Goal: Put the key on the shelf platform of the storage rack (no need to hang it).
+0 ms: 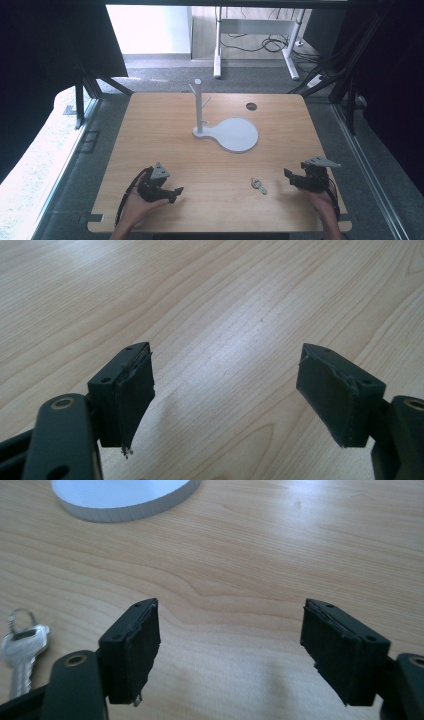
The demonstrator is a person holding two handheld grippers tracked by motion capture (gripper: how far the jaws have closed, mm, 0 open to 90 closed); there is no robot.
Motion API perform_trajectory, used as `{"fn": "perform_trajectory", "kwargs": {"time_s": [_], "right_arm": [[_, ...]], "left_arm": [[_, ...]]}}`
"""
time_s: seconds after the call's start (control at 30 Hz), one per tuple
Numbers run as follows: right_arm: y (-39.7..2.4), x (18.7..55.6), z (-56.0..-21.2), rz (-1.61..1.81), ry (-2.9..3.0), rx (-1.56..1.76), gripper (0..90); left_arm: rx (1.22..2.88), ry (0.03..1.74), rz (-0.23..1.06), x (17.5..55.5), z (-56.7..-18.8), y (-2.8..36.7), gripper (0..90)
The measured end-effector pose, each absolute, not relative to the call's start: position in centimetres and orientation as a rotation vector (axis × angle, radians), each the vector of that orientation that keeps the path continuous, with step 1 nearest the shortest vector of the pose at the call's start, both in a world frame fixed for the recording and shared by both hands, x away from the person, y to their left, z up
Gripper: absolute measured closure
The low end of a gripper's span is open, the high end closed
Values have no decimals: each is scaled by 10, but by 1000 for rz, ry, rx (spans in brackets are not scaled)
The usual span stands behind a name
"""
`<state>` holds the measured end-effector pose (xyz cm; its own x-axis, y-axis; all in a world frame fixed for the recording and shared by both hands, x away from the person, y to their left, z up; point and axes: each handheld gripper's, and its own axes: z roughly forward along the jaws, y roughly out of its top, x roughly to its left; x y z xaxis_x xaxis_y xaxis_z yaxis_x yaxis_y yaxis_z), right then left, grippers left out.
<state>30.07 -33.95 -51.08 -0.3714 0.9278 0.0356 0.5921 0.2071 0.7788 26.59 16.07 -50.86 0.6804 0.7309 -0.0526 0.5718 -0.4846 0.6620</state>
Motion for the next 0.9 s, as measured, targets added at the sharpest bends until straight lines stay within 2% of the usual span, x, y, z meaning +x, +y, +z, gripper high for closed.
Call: {"fn": "perform_trajectory", "kwargs": {"time_s": [0.33, 0.9], "right_arm": [[-340, 300, -510, 1008, 2109, 1434, 354], [-340, 297, -516, 956, 2170, 1372, 396]], "left_arm": [[2244, 996, 302, 267, -511, 161, 230], [2237, 987, 305, 266, -509, 161, 227]]}}
